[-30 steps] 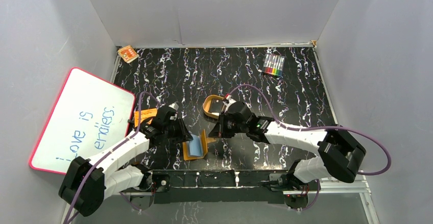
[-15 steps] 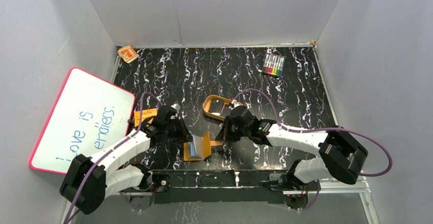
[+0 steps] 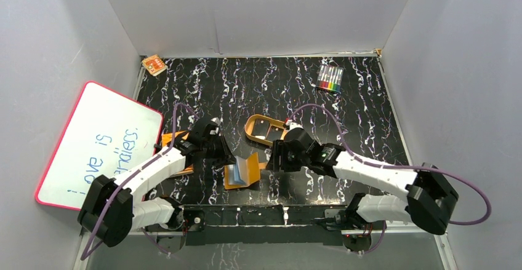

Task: Put the credit cards into the card holder
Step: Turn over the card slot in the card holder.

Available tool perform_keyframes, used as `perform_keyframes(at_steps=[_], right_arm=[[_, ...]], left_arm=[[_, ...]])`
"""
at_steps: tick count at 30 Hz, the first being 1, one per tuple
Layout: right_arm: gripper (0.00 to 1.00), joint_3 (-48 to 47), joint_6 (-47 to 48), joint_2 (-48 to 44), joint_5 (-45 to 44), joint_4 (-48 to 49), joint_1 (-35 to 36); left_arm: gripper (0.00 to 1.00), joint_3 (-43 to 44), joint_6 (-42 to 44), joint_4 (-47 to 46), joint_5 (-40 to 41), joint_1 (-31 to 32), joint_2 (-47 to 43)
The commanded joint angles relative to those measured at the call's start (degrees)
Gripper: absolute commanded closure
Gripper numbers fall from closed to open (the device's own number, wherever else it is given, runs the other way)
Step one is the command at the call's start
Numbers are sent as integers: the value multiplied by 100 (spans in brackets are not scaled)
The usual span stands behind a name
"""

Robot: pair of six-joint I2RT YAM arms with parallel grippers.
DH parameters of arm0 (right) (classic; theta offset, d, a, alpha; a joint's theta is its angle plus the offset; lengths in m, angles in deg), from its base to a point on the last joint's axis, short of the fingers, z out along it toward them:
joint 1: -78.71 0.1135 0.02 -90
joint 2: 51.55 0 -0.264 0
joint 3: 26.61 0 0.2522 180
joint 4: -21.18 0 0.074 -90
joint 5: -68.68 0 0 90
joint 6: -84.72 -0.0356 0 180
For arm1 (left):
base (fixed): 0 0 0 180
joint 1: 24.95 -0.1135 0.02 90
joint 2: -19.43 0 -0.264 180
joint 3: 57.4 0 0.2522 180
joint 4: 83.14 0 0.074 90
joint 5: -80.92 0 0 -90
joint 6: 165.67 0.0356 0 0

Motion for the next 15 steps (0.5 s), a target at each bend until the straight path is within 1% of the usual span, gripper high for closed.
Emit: perform_keyframes(at_steps=[1,4,7,11,15], right_arm=[[36,-580,670,-472,-48,-354,-31],[36,-935,921,-480,403,-307,5],[36,-1252,997,-148,844,-55,125],[35,-1576,1000,532,909,430,458],[36,-1563,663,1032,1071,1105,465]], left_arm=[[100,347,-119,286,-7,33,110],[100,537,-114,474,143,74,237],[100,713,-95,660,302,126,362],[100,850,-133,786,456,199,513],[100,862,-243,778,517,289,627]])
